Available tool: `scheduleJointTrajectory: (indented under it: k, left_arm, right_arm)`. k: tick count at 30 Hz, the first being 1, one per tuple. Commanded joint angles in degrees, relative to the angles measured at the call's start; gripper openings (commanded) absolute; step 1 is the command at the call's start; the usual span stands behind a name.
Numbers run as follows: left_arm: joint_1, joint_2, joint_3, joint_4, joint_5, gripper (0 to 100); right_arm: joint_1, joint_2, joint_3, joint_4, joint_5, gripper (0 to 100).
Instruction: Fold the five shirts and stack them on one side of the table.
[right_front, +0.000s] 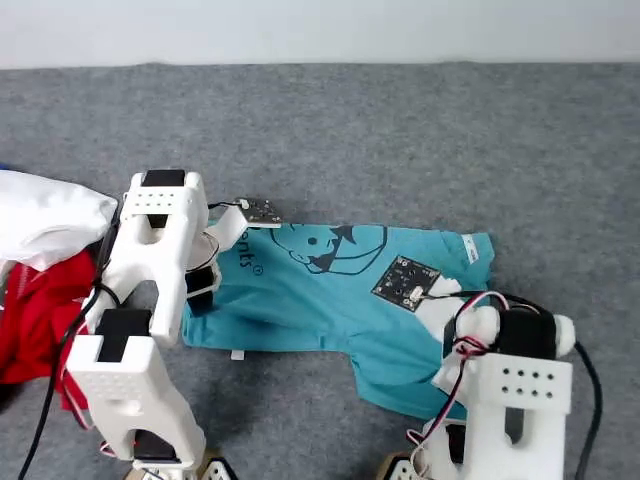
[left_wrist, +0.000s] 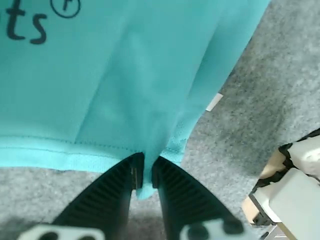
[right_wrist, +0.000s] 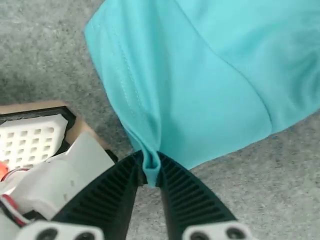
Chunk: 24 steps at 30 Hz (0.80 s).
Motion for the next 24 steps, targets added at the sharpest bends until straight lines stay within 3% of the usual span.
scheduleJointTrajectory:
  k: [1, 5, 12, 19, 24]
  left_arm:
    - [-0.35, -3.96, -0.04, 1.76, -0.18, 8]
    - [-0.26, -4.48, 1.98, 1.93, 1.05, 9]
    - [-1.14, -15.12, 5.41, 1.67, 0.88, 9]
    - [-4.22, -18.11, 5.41, 1.67, -0.79, 1]
    - [-1.67, -18.02, 5.49, 1.58, 1.76, 1]
  right_arm:
    - [2.86, -1.80, -0.18, 2.15, -0.26, 16.7]
    - [7.34, -3.47, -0.18, 2.07, -0.53, 25.6]
    - [10.33, -5.49, -0.18, 1.71, -0.53, 25.7]
    - [10.42, -5.85, -0.26, -2.68, -0.79, 25.3]
    - [10.15, -5.23, -0.26, -13.58, -0.97, 11.0]
